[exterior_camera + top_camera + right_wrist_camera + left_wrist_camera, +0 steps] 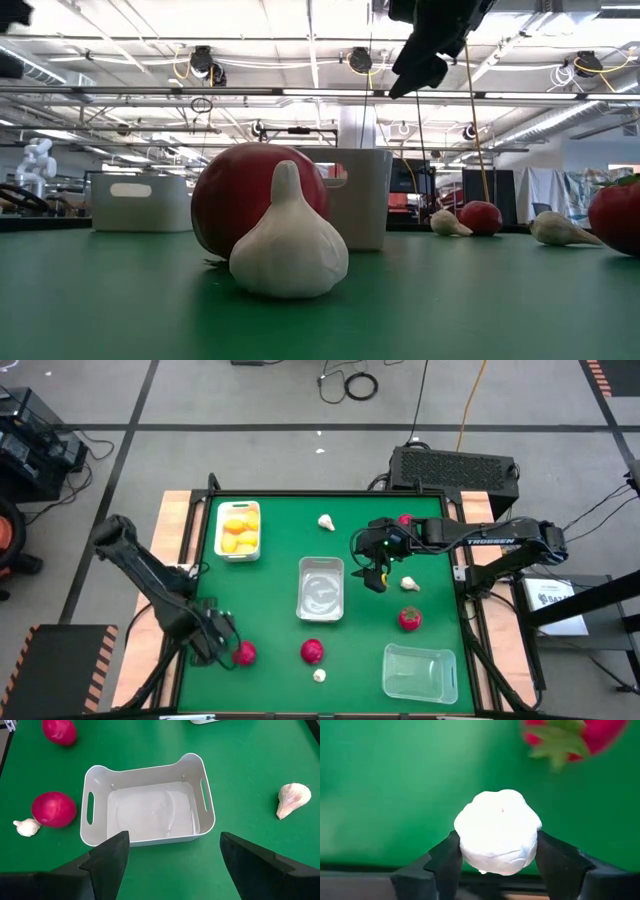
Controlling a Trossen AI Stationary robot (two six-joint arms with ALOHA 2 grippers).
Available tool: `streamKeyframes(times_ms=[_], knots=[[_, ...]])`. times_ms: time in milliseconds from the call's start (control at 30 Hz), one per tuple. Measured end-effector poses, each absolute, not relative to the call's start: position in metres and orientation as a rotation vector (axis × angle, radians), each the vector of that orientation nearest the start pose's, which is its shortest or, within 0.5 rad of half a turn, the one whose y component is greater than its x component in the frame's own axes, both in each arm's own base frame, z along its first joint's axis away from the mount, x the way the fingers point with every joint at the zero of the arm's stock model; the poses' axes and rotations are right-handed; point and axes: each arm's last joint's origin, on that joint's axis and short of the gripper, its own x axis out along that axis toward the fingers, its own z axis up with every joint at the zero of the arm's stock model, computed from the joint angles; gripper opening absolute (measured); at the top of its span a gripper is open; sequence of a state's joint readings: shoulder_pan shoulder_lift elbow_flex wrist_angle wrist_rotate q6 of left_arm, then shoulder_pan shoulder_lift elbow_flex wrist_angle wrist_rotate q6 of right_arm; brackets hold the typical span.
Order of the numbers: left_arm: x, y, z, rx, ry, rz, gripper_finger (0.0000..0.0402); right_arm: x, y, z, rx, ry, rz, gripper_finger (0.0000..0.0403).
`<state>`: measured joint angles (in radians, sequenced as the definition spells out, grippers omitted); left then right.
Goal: Sort produce into baskets
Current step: Put the garlic into the gray bin
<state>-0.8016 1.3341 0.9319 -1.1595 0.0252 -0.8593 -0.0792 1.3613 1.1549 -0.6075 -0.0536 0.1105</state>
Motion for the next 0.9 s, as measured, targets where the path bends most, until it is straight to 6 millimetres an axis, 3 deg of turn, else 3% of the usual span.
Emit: streamKeyframes(times_ms=[167,400,633,900], knots=[[0.157,-0.118,0.249,-0.112,1.323,0.174,0.0224,0.282,-0.021,0.299,0.170,0.819,-0.074,0.0302],[0.207,-0.078,0.260,-0.058,1.022,0.204,0.0224,0.280,-0.021,0.297,0.232,0.854,-0.104,0.0302],[0.269,-0.038,0.255,0.047,0.795,0.177,0.0224,0.272,-0.020,0.291,0.328,0.943,-0.159,0.0302],[0.320,-0.006,0.224,-0.028,0.703,0.069,0.0224,0.260,-0.017,0.284,0.471,1.089,-0.265,0.0302]])
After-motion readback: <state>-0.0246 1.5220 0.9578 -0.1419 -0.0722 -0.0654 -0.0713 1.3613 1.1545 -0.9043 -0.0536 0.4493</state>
